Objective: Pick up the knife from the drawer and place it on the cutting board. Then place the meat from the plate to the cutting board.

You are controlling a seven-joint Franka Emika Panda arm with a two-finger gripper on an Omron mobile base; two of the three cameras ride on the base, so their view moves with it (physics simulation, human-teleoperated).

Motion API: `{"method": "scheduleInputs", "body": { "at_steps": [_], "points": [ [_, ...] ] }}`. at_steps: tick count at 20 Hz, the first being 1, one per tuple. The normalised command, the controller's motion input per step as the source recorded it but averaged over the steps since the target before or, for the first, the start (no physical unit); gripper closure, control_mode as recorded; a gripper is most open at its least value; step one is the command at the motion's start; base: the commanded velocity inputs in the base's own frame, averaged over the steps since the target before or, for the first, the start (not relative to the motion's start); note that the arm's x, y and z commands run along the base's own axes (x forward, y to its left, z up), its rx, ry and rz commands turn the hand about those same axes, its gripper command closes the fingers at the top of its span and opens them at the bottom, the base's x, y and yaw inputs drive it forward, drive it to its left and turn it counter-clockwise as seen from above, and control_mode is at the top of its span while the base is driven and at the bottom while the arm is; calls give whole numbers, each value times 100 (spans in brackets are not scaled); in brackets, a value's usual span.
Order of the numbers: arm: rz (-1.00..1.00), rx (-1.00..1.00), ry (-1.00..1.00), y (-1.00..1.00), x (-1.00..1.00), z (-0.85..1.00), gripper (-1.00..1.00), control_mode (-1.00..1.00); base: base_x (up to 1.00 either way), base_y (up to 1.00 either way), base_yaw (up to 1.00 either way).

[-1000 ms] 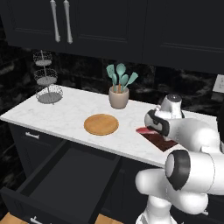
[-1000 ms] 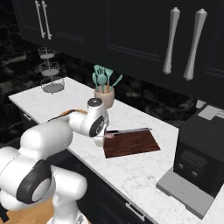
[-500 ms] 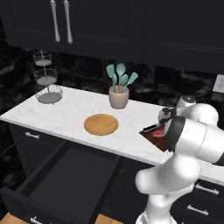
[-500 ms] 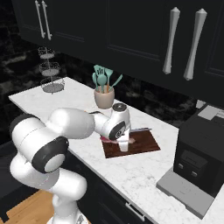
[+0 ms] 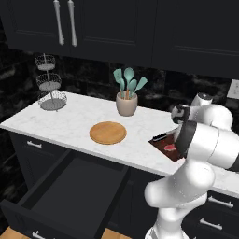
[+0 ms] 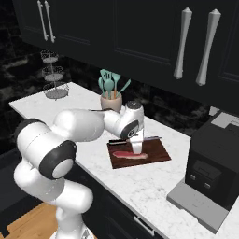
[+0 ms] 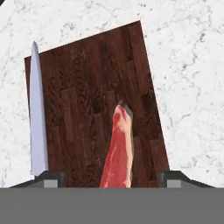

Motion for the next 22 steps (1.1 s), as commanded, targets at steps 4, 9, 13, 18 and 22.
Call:
{"method": "scheduleInputs", "body": {
  "at_steps": [4, 9, 13, 18, 22],
  "points": [
    [7, -15, -15, 100, -69, 50, -100, -100, 0, 0, 0],
    [21, -19, -1, 100, -35, 35, -100, -100, 0, 0, 0],
    [26, -16, 2, 100, -2, 35, -100, -100, 0, 0, 0],
    [37, -9, 2, 100, -3, 65, -100, -100, 0, 0, 0],
    [33, -12, 0, 100, -13, 58, -100, -100, 0, 0, 0]
  ]
}}
